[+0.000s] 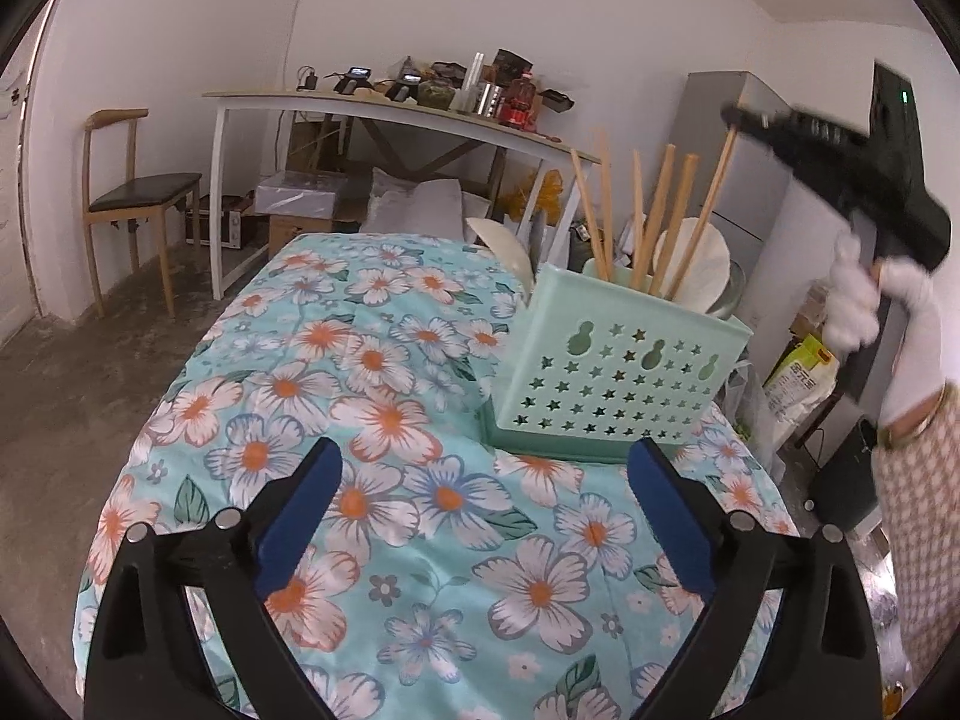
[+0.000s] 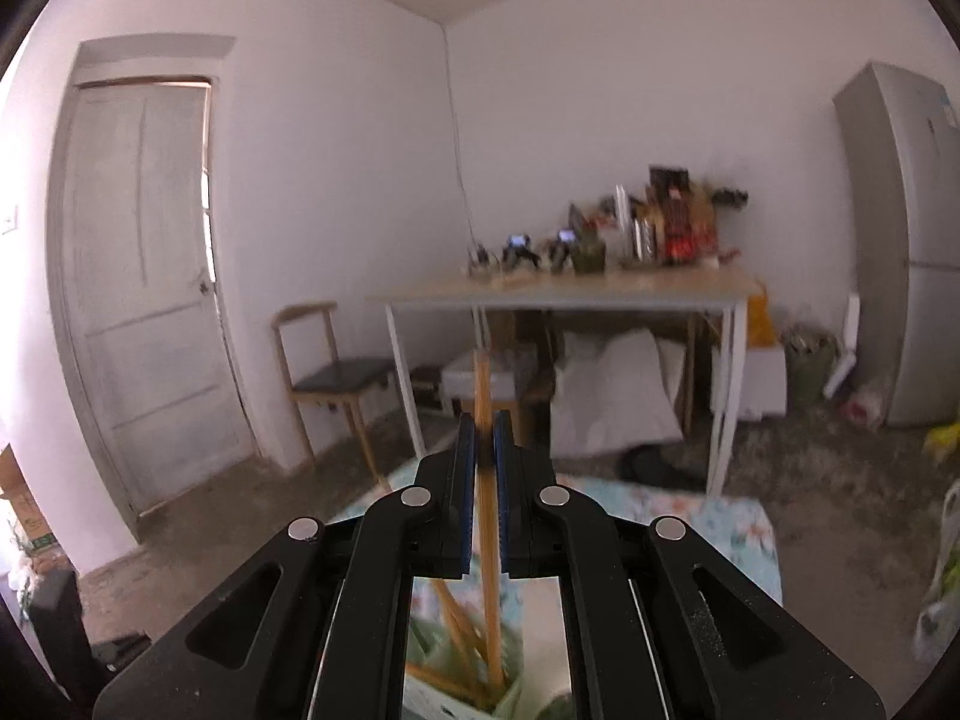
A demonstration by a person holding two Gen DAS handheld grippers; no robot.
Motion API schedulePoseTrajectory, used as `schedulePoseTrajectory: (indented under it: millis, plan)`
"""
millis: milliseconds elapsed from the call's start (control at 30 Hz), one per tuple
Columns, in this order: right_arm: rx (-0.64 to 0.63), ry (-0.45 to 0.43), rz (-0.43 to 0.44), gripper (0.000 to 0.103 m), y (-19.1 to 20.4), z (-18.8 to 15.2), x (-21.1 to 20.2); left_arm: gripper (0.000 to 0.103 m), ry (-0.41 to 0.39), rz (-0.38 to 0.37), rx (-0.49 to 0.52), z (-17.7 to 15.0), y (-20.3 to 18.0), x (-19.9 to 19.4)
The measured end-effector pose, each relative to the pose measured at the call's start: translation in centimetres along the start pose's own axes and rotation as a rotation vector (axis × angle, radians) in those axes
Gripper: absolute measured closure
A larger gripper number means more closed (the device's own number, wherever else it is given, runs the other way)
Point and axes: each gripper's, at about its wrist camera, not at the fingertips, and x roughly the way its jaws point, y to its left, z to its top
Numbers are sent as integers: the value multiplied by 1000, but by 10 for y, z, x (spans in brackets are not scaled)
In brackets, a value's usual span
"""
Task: Organize utensils
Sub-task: 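Lower the right gripper's chopstick into the holder and open the right gripper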
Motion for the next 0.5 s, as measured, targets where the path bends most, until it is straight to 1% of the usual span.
schedulePoseTrajectory:
  millis: [67, 100, 133, 200, 367, 433, 500]
  plan:
    - [23, 14, 6, 88, -4, -6, -3, 8, -4, 12, -2, 1, 1, 0]
    - [32, 11, 6, 81, -5, -7, -7, 7, -4, 20, 0, 1, 1, 0]
    - [39, 4, 7, 78, -5, -7, -12, 7, -5, 28, 3, 2, 0, 0]
    - [50, -11, 5, 77, -7, -6, -23, 6, -6, 41, 5, 3, -1, 0]
    - [75, -35, 2, 71, -7, -3, -52, 6, -2, 60, 14, 4, -8, -1]
    - [84, -36, -2, 63, -6, -5, -64, 6, 7, 74, 26, 4, -12, -1]
    - [93, -29, -20, 58, -4, -11, -78, 6, 8, 89, 42, 4, -17, -1]
